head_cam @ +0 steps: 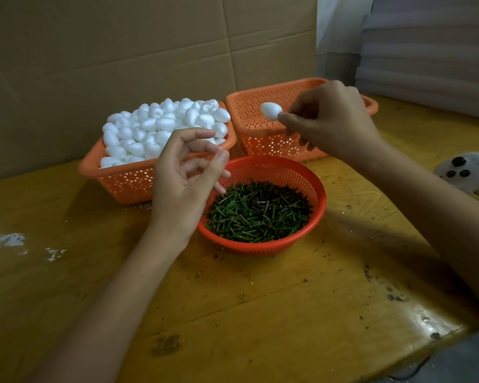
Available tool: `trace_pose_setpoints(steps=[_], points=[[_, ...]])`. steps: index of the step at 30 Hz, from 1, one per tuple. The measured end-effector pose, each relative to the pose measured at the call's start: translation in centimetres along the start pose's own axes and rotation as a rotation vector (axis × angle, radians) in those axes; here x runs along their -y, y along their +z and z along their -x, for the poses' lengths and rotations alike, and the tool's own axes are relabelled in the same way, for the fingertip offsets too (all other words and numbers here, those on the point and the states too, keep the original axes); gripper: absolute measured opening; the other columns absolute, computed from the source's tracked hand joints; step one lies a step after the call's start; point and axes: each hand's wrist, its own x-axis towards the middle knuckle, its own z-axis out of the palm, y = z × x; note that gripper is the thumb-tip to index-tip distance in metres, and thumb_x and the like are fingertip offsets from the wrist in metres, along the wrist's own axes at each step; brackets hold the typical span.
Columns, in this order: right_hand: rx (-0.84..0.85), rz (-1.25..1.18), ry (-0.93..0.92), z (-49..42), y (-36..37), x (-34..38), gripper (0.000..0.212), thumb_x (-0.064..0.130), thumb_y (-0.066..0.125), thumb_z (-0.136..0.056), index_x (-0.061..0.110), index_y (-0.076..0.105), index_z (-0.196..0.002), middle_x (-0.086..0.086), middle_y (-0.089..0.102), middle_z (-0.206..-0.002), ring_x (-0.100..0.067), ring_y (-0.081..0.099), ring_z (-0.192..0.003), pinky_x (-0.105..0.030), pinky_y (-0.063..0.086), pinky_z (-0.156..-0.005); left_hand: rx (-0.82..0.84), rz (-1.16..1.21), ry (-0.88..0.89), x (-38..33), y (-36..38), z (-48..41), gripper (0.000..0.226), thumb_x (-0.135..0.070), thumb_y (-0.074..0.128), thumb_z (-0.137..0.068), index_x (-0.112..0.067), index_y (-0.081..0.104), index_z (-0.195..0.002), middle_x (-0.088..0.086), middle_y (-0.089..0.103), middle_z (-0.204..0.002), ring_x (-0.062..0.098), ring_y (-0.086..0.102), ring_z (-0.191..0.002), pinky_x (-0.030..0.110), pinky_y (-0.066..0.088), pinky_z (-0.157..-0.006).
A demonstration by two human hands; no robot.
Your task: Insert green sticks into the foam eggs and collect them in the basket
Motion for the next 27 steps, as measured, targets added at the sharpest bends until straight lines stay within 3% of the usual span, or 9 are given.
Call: trace_pose_setpoints(steps=[4, 6, 9, 11, 14, 17, 20, 25, 27], points=[[-0.029, 0.054, 0.02, -0.2, -0.9, -0.4, 0.023, 0.038, 0.073, -0.094, 0.018, 0.079, -0.085, 0.007, 0.071, -0.065, -0.001, 0.066, -0.048, -0.015, 0.053, -0.048, -0.066, -0.026, 0.069, -0.4, 0.1, 0.0, 0.013, -0.015, 0.069, -0.101, -0.016, 0.063, -0.113, 0.011, 0.067, -0.103, 0.028, 0.071, -0.093, 0.031, 0.059, -0.065], [-0.025, 0.096, 0.028, -0.3, -1.1, -0.5, 0.025, 0.041, 0.073, -0.094, 0.018, 0.079, -0.086, 0.006, 0.071, -0.066, -0.001, 0.066, -0.048, -0.016, 0.052, -0.049, -0.126, -0.117, 0.141, -0.8, -0.1, -0.1, 0.006, -0.019, 0.065, -0.103, -0.018, 0.063, -0.109, 0.004, 0.068, -0.103, 0.023, 0.069, -0.098, 0.032, 0.058, -0.072], [-0.008, 0.142, 0.031, -0.2, -1.1, -0.6, 0.03, 0.046, 0.072, -0.095, 0.019, 0.078, -0.083, 0.005, 0.071, -0.065, -0.005, 0.067, -0.048, -0.023, 0.057, -0.054, -0.275, -0.472, 0.314, -0.8, -1.4, -0.5, 0.005, -0.021, 0.06, -0.105, -0.018, 0.064, -0.106, -0.011, 0.065, -0.104, 0.016, 0.063, -0.102, 0.032, 0.052, -0.083], [-0.001, 0.161, 0.022, -0.2, -1.1, -0.6, 0.031, 0.045, 0.071, -0.097, 0.017, 0.078, -0.083, 0.003, 0.072, -0.066, -0.008, 0.068, -0.051, -0.032, 0.062, -0.06, -0.339, -0.77, 0.399, -0.4, -2.7, -0.8, 0.015, -0.021, 0.058, -0.105, -0.014, 0.069, -0.11, 0.001, 0.064, -0.109, 0.025, 0.058, -0.107, 0.041, 0.05, -0.088], [-0.008, 0.175, 0.006, -0.3, -1.2, -0.6, 0.034, 0.046, 0.069, -0.097, 0.017, 0.077, -0.08, 0.003, 0.071, -0.064, -0.007, 0.067, -0.051, -0.034, 0.062, -0.06, -0.27, -1.103, 0.367, 0.2, -4.1, -1.0, 0.027, -0.03, 0.057, -0.106, -0.016, 0.074, -0.121, 0.014, 0.061, -0.123, 0.035, 0.054, -0.117, 0.047, 0.048, -0.096], [-0.009, 0.178, 0.001, -0.2, -1.2, -0.7, 0.036, 0.049, 0.069, -0.097, 0.018, 0.076, -0.079, 0.004, 0.071, -0.063, -0.005, 0.066, -0.049, -0.028, 0.06, -0.057, -0.138, -1.213, 0.258, 1.1, -4.5, -0.9, 0.035, -0.04, 0.054, -0.107, -0.017, 0.073, -0.126, 0.013, 0.059, -0.132, 0.035, 0.055, -0.121, 0.049, 0.048, -0.093], [-0.002, 0.18, -0.007, -0.1, -1.2, -0.6, 0.039, 0.051, 0.069, -0.096, 0.017, 0.077, -0.081, 0.003, 0.071, -0.064, -0.004, 0.066, -0.049, -0.022, 0.057, -0.056, -0.071, -1.241, 0.258, 1.7, -4.7, -0.9, 0.041, -0.043, 0.049, -0.108, -0.013, 0.073, -0.122, 0.012, 0.065, -0.123, 0.034, 0.059, -0.112, 0.048, 0.047, -0.088], [-0.012, 0.199, 0.001, -0.1, -1.3, -0.3, 0.037, 0.049, 0.071, -0.095, 0.015, 0.078, -0.082, 0.0, 0.072, -0.066, -0.012, 0.068, -0.056, -0.04, 0.062, -0.066, -0.041, -1.32, 0.214, 2.0, -4.5, -1.0, 0.045, -0.048, 0.044, -0.107, -0.012, 0.067, -0.119, 0.011, 0.069, -0.107, 0.034, 0.062, -0.1, 0.048, 0.041, -0.089], [-0.012, 0.2, 0.002, -0.1, -1.3, -0.2, 0.037, 0.049, 0.07, -0.095, 0.015, 0.078, -0.083, -0.001, 0.072, -0.067, -0.013, 0.069, -0.057, -0.04, 0.062, -0.066, -0.033, -1.33, 0.2, 2.0, -4.5, -1.0, 0.044, -0.048, 0.043, -0.107, -0.012, 0.066, -0.118, 0.01, 0.069, -0.105, 0.033, 0.062, -0.098, 0.047, 0.039, -0.089]])
